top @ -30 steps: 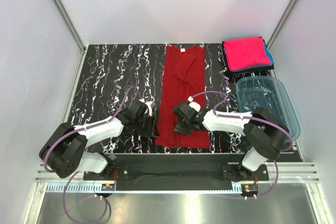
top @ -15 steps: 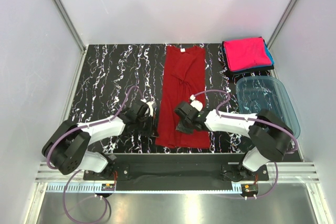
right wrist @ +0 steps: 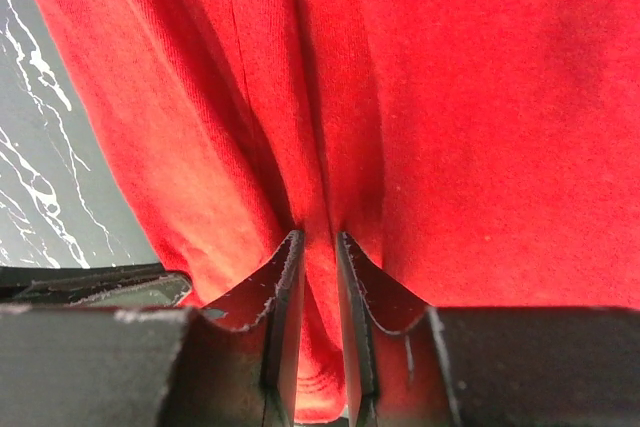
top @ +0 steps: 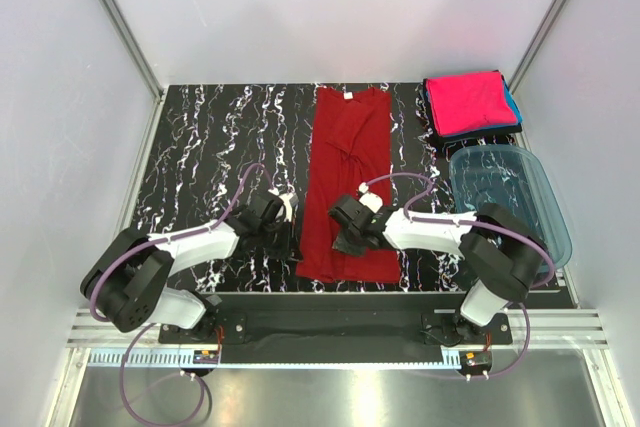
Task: Fold and stack the t-shirts
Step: Fold the tshirt
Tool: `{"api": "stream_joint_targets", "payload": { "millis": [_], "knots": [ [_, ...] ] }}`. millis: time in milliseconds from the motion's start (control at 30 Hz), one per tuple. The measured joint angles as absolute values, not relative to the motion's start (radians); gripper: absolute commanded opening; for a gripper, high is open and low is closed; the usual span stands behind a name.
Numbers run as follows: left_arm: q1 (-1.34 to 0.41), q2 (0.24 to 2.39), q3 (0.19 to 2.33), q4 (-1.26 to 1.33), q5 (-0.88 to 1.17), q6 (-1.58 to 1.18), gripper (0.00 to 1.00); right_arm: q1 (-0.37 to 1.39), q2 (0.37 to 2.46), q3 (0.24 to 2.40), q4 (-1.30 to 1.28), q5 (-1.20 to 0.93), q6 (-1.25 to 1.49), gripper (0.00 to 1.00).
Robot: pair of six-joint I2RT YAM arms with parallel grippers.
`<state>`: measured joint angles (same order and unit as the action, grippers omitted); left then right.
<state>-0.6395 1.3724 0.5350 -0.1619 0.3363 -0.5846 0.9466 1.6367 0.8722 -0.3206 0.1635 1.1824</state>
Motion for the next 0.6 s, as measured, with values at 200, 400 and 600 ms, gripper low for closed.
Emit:
{"api": "stream_joint_targets", "payload": {
  "millis": [200, 400, 600],
  "knots": [
    [-0.640, 1.372, 0.535, -0.162, 0.337, -0.585, 0.00, 0.947, 1.649, 0.872, -0.301, 0.164, 1.177, 0.00],
    [-0.640, 1.372, 0.530, -0.153, 0.335, -0.596, 0.00, 0.947, 1.603, 0.861, -0.329, 0.197, 1.171, 0.00],
    [-0.640, 1.373, 0.529, -0.147, 0.333, -0.608, 0.00, 0.947, 1.458, 0.821, -0.347, 0.233, 1.160, 0.00]
  ]
}}
